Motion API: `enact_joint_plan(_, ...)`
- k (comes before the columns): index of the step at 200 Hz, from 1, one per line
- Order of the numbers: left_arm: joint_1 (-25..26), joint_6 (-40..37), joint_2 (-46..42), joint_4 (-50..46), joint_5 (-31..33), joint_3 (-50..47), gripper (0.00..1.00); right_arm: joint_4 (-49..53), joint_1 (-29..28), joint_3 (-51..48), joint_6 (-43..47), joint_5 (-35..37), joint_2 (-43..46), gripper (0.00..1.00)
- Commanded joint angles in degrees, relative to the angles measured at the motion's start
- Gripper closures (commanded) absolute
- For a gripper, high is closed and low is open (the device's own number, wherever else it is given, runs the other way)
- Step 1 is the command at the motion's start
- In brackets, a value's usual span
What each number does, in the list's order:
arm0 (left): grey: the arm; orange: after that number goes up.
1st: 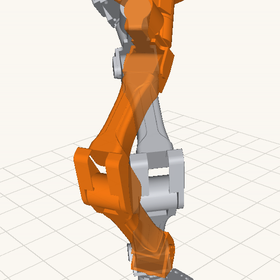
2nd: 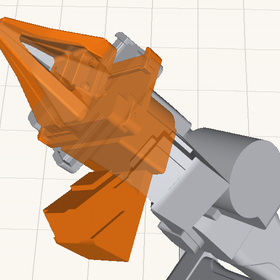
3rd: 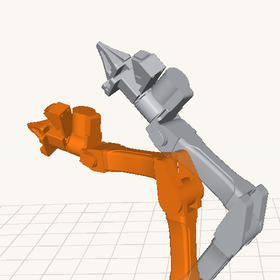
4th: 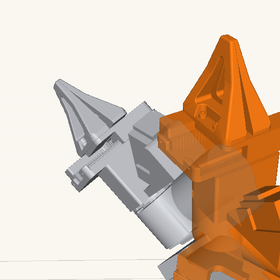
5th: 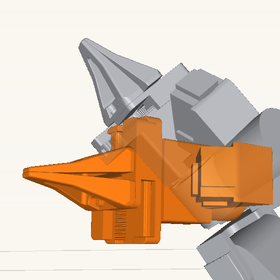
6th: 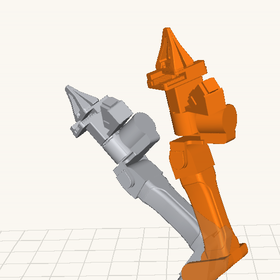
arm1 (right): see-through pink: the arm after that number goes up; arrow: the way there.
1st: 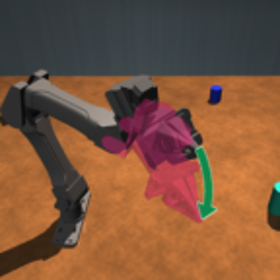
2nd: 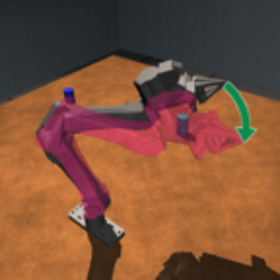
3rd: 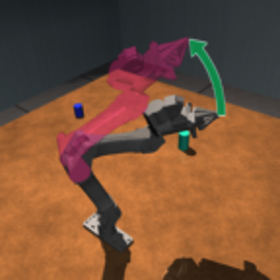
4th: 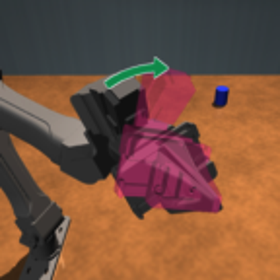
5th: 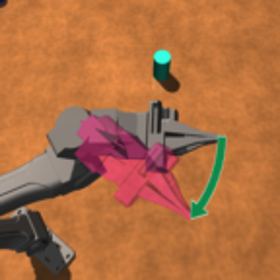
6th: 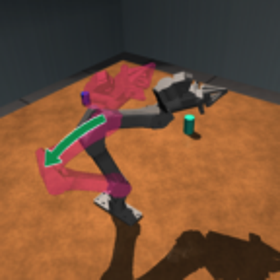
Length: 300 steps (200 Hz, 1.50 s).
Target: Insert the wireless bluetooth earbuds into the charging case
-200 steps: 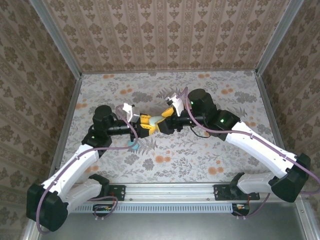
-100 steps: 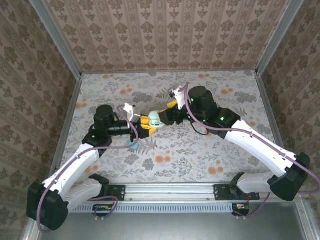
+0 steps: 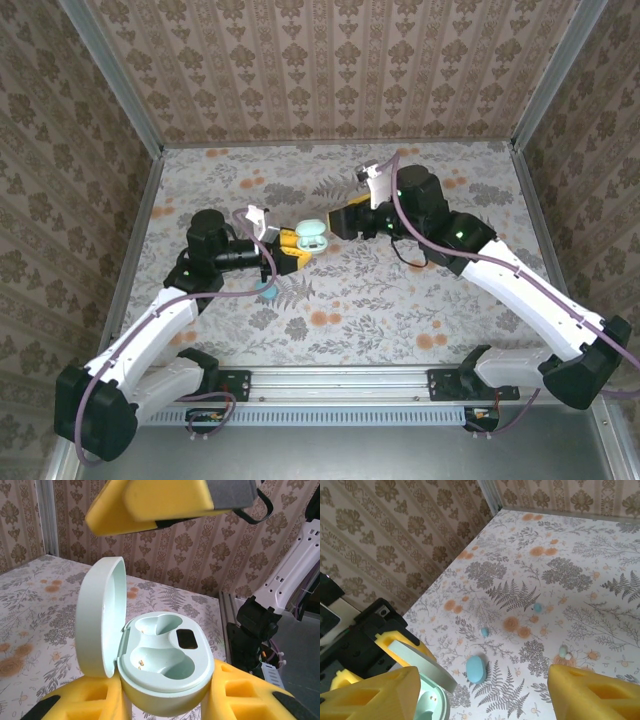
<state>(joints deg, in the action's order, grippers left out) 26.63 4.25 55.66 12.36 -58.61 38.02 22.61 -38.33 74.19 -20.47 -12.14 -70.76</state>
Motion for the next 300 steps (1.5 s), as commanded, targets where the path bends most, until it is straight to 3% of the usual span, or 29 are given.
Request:
enact_joint_plan(1,-2.03,0.23,-0.09,1.35,-0.01,-0.75,0.88,3.04,0.69,1.48,-3.74,2.28,0.91,0.31)
enact_joint_plan(45,-3.60,0.82,-2.86,0.22,1.46,-2.57,0.88,10.74,2.89,4.00,-3.18,7.02,-5.34,0.32)
enact_joint_plan(80,-3.87,-0.24,-6.55,-2.98,4.03,-3.74,0.87,13.76,3.08,8.47,-1.29,7.53,-17.25,0.36)
enact_joint_plan(128,-4.07,-1.02,-13.13,-9.29,6.72,-3.66,0.87,14.35,2.47,17.77,1.64,5.71,-35.64,0.47)
enact_joint_plan(199,-4.31,-1.91,-21.67,-16.48,12.02,-3.93,0.87,23.68,-2.44,36.11,9.77,12.54,-56.87,0.68)
enact_joint_plan(300,-4.48,-3.18,-20.64,-16.40,12.94,-3.61,0.87,28.71,-2.97,42.05,12.66,16.55,-64.93,0.65)
